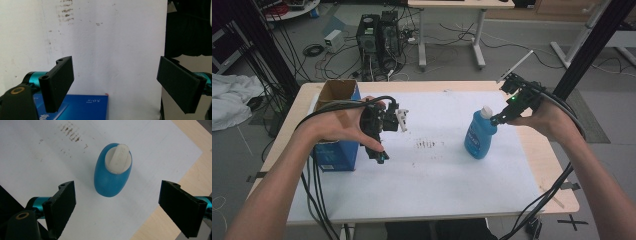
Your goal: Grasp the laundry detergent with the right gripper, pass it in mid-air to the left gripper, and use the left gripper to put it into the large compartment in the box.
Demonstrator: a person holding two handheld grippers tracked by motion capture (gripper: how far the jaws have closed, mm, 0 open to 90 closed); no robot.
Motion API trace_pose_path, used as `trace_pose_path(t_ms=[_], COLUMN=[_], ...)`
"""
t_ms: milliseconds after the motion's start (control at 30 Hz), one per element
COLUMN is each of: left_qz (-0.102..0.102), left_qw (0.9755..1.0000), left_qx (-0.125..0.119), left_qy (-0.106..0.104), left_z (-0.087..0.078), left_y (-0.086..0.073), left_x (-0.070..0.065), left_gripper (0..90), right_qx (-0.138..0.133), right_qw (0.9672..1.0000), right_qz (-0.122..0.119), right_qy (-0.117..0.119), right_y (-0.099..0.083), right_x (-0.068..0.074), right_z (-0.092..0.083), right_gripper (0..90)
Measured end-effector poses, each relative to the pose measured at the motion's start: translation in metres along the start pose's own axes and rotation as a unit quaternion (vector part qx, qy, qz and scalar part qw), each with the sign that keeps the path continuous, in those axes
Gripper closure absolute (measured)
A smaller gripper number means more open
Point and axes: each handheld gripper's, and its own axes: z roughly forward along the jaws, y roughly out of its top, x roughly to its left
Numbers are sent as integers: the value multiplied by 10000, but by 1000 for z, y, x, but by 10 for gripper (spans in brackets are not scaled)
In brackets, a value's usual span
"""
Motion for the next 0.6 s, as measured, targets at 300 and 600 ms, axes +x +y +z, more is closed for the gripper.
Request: trace_pose_path(t_ms=[300,600], left_qz=[-1,-18], left_qw=[10000,9999], left_qx=[-85,-143], left_qy=[-25,-34], left_z=[-2,-1], left_y=[-1,-3], left_x=[-1,-1], left_gripper=[143,143], right_qx=[-62,-273], right_qw=[9998,9978], right_qz=[173,605], right_qy=[7,85], right_y=[-7,-24], right_x=[6,1], right_z=[16,38], right_gripper=[135,135])
